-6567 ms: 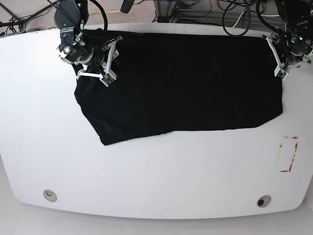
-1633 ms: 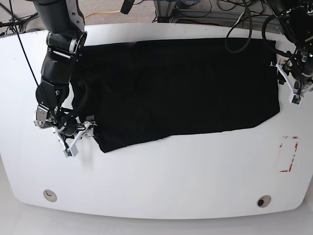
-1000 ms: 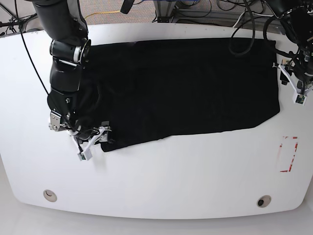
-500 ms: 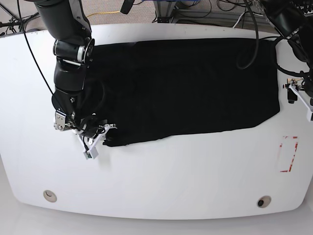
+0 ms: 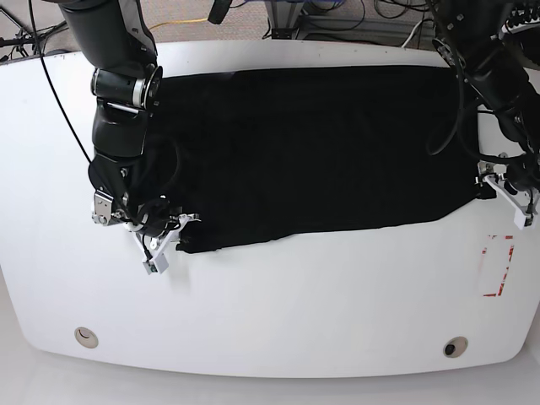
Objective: Fold the T-shirt properly
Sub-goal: 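Grasp the folded bottom edge with both grippers at each end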
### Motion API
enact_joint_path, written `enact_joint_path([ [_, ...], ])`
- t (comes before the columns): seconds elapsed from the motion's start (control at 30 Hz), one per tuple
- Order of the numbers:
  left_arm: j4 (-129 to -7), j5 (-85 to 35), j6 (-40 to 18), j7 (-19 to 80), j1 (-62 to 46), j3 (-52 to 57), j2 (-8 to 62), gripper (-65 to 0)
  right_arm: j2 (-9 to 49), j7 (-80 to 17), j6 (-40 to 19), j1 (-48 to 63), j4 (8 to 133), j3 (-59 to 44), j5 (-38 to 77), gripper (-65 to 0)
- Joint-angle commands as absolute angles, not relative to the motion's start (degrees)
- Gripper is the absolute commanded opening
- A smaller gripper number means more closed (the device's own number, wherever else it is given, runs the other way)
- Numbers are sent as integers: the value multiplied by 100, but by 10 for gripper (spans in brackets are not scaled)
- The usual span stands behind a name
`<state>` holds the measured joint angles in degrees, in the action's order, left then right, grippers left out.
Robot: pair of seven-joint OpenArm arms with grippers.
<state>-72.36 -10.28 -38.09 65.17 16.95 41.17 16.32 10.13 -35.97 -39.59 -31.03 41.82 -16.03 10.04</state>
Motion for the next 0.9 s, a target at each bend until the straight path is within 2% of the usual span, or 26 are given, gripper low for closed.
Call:
enact_joint_path([
  [0.0, -7134, -1086, -3582, 6211, 1842, 4119, 1684, -178, 1059, -3486, -4000, -3275, 4268, -1604, 1051, -640],
  [0.4, -6149, -1112, -3503, 5771, 2053, 4092, 1666, -178, 1077, -3495, -4000, -3248, 4268, -1604, 1086, -642],
  [0.6, -5833, -1103, -3503, 5613, 2185, 4075, 1534, -203, 1103, -3495, -4000, -3248, 4268, -1604, 1095, -645],
  [0.63, -5807, -1103, -3503, 5613, 2193, 4075, 1534, -226, 1112, -3495, -4000, -3248, 4268, -1604, 1095, -648],
  [0.7, -5710, -1103, -3503, 5613, 2211, 4075, 1516, -324, 1174, -3495, -4000, -3248, 4277, -1604, 1095, -650],
  [0.87, -5675, -1112, -3503, 5604, 2220, 3697, 1508, -626, 1244, -3512, -4000, -3248, 4444, -1604, 1103, -650],
])
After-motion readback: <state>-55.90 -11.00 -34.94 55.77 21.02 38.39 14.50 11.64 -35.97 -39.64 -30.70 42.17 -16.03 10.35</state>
